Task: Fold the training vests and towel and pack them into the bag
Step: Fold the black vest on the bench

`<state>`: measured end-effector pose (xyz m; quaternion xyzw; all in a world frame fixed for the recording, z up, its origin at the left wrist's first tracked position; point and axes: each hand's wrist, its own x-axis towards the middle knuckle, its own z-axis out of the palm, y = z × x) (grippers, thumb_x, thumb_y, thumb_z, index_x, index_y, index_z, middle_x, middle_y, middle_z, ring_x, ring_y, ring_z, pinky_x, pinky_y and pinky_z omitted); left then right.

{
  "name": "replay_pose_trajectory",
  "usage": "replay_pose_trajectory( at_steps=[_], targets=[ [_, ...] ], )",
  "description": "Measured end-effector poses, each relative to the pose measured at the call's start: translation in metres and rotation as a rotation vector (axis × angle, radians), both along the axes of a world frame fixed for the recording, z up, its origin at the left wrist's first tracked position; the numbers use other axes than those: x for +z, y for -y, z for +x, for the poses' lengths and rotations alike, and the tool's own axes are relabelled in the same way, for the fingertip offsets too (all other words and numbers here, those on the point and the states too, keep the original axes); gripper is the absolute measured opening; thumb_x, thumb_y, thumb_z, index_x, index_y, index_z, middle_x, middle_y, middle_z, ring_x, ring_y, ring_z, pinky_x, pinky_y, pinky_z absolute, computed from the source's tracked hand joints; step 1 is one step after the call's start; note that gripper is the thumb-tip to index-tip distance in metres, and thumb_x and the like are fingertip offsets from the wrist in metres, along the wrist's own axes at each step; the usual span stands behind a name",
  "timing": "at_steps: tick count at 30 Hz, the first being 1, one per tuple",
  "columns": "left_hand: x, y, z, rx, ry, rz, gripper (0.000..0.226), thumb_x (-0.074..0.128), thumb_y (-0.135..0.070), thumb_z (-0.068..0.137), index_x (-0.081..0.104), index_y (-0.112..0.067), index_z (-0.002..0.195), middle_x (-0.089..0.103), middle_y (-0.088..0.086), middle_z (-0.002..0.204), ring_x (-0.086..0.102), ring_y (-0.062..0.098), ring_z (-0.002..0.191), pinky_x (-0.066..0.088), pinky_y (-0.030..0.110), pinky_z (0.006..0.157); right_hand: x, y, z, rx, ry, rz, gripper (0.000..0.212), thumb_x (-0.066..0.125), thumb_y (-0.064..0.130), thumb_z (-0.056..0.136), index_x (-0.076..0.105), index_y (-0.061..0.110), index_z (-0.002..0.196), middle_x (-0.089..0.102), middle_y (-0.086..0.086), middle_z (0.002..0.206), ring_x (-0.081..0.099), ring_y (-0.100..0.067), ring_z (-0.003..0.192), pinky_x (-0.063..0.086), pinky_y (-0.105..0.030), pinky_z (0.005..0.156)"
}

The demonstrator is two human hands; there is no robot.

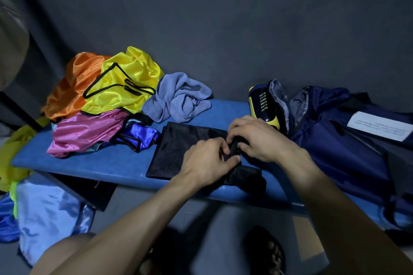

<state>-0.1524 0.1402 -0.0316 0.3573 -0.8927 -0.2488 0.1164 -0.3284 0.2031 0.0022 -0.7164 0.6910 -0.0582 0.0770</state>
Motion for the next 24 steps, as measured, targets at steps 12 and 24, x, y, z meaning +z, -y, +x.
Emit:
replay_pose_trajectory(
  at_steps=[12,24],
  targets=[
    [0.002,-0.037,-0.006,-0.063,0.074,-0.217,0.027,0.052,-0.023,0.09,0.047,-0.018,0.116,0.067,0.017,0.093,0.062,0.046,0.086,0.037,0.041,0.065,-0.013,-0.009,-0.004,-0.082,0.001,-0.158,0.03,0.061,0.003,0.077,0.045,0.027,0.086,0.049,0.01,0.084,0.051,-0.022,0.077,0.048,-0.048,0.066],
    [0.02,0.034,0.048,0.166,-0.065,-0.184,0.015,0.059,-0.034,0.092,0.062,-0.028,0.106,0.073,-0.002,0.1,0.067,0.031,0.099,0.051,0.04,0.075,0.001,-0.051,0.016,-0.416,0.042,-0.216,0.015,0.055,0.014,0.096,0.057,0.02,0.11,0.059,0.003,0.106,0.059,-0.027,0.094,0.051,-0.042,0.071]
  ],
)
